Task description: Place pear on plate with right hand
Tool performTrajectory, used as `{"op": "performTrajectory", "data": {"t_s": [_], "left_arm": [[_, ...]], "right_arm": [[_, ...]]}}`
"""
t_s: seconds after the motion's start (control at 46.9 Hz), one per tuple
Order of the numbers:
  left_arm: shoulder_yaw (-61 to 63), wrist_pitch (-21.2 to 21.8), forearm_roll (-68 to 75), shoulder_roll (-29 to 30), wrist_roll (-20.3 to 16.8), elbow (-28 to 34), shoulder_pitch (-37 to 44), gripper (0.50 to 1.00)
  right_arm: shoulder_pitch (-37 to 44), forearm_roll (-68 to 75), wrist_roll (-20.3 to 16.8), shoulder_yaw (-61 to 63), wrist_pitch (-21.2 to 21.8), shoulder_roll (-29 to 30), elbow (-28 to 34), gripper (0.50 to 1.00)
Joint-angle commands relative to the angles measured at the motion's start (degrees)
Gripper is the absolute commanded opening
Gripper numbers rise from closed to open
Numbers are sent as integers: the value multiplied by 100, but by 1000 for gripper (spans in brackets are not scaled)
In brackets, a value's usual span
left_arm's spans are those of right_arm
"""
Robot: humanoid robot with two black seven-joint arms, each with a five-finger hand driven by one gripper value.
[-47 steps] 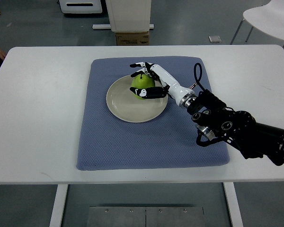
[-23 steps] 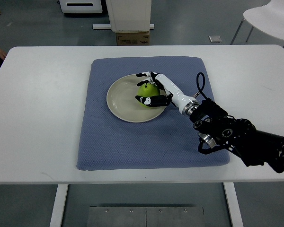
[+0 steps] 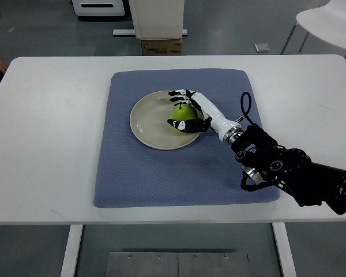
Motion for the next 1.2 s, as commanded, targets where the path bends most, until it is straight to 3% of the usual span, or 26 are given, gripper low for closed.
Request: {"op": "performTrajectory", "data": {"t_s": [0.0, 0.576, 0.683, 0.832, 0.918, 1.046, 1.174], "left_arm": [[0, 0, 0, 0, 0, 0, 0, 1000], [0, 0, 0, 0, 0, 0, 0, 1000], [0, 0, 0, 0, 0, 0, 0, 1000], [0, 0, 0, 0, 0, 0, 0, 1000], [0, 0, 0, 0, 0, 0, 0, 1000], [0, 0, 0, 0, 0, 0, 0, 1000], [0, 0, 0, 0, 0, 0, 0, 1000]], "right_arm": [[32, 9, 0, 12, 1, 0, 21, 991], [269, 18, -17, 609, 9, 0, 460, 1000], [234, 18, -35, 995, 9, -342, 566, 1000], [164, 158, -720, 1549, 36, -939, 575, 1000], [50, 465, -791, 1874, 255, -1308, 548, 1000], [-214, 940, -808, 2323, 1107, -1801, 513, 1000], [-539, 1423, -1045, 2780, 1363, -2135, 452, 1000]]}}
